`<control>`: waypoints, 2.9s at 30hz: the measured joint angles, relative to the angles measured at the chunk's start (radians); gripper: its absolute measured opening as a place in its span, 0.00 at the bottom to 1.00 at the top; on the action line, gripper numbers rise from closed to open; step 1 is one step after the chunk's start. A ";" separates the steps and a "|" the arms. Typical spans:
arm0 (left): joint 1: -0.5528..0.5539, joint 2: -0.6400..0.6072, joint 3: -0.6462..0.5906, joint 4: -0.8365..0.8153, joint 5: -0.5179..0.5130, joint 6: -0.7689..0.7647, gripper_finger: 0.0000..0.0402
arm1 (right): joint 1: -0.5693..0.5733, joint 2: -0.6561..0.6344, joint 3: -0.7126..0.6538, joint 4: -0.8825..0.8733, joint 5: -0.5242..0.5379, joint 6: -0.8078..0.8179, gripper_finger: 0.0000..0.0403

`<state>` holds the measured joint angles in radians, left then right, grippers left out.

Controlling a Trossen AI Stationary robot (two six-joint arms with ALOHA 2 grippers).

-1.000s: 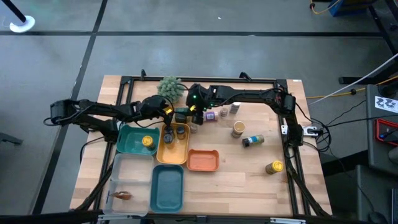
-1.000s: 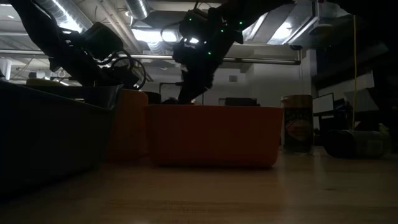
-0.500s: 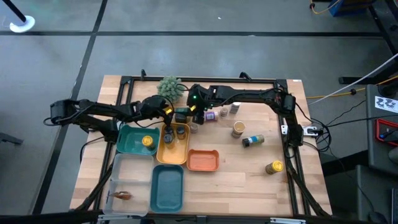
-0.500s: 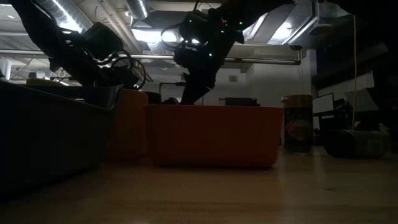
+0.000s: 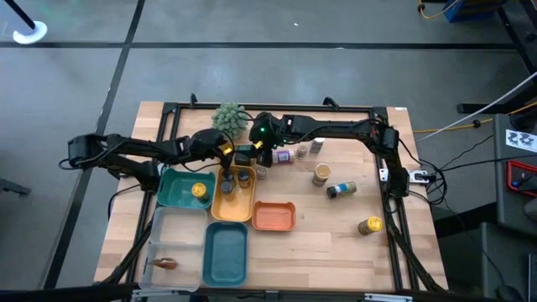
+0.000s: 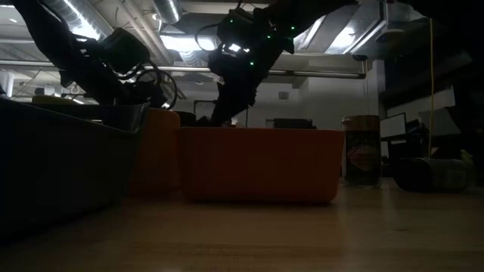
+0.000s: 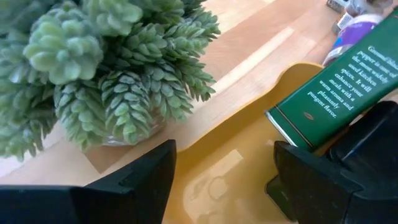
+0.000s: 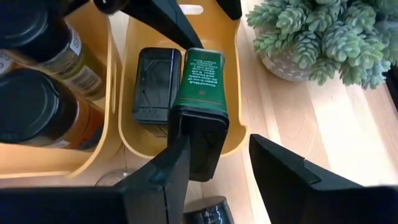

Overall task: Sort spices by type
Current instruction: Put the black seasoning can into the top yellow bin, then put the brown seasoning bottle into the orange bin

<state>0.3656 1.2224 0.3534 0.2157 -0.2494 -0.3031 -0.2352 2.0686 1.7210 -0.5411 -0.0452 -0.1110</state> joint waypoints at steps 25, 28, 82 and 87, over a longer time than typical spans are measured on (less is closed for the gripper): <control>0.000 -0.036 -0.001 -0.037 0.003 0.152 0.65 | 0.000 0.000 0.000 0.060 0.000 0.009 0.42; 0.000 -0.036 -0.001 -0.045 0.005 0.155 0.65 | 0.000 0.000 0.000 0.074 -0.003 0.009 0.42; 0.000 -0.526 0.000 -0.285 0.003 0.308 0.65 | 0.008 -0.018 0.000 0.054 -0.057 0.138 0.65; 0.000 -0.613 0.000 -0.354 0.003 0.304 0.65 | 0.042 -0.039 0.001 -0.047 -0.127 0.141 0.68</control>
<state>0.3656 0.6097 0.3534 -0.1384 -0.2466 0.0012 -0.1931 2.0294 1.7218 -0.5885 -0.1719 0.0299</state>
